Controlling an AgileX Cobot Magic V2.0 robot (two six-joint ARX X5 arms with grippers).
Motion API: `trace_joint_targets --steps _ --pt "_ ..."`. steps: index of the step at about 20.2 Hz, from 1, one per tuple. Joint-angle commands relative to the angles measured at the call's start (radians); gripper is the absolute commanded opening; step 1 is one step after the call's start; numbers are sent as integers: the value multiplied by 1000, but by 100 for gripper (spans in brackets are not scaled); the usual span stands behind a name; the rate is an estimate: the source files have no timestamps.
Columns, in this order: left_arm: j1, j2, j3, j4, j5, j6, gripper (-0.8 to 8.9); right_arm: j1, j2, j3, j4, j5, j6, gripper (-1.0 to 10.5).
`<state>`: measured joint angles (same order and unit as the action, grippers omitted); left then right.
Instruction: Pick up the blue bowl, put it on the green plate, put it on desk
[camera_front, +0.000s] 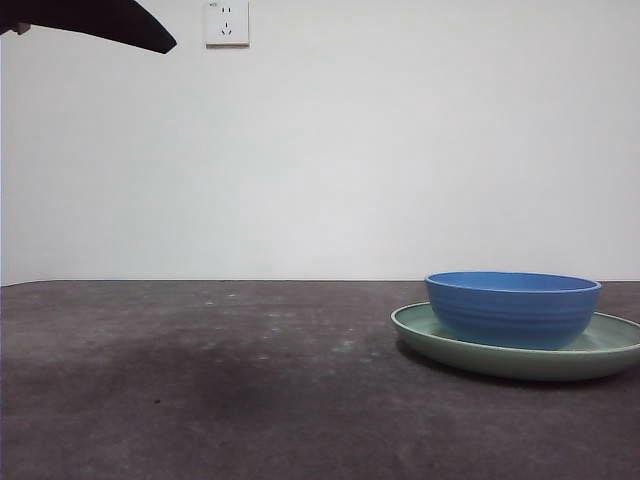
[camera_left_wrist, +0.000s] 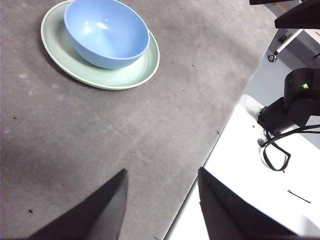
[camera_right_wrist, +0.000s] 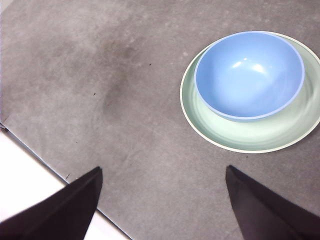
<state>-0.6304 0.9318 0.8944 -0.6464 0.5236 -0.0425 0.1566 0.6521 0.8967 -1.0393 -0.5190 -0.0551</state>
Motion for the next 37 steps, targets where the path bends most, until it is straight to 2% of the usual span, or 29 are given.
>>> trace_joint_targets --steps 1,8,10,16,20,26,27,30,32,37 --pt "-5 5 5 14 5 8 226 3 6 18 5 3 3 394" --pt "-5 5 5 14 5 8 226 3 6 18 5 3 5 393" --pt "-5 5 5 14 5 8 226 3 6 18 5 25 28 393" --pt "-5 5 5 13 5 8 226 0 9 17 14 309 134 393" --pt "-5 5 5 13 5 8 226 -25 47 17 69 361 148 393" --pt "-5 5 5 12 5 9 226 -114 194 17 177 351 142 393" --pt "-5 5 5 11 5 9 226 -148 243 18 204 317 131 393" --pt "-5 5 5 11 5 9 226 -256 407 17 307 133 129 374" --pt "-5 5 5 12 5 9 226 -294 509 17 361 97 131 322" --pt "-5 5 5 12 5 9 226 -293 713 18 452 85 129 318"
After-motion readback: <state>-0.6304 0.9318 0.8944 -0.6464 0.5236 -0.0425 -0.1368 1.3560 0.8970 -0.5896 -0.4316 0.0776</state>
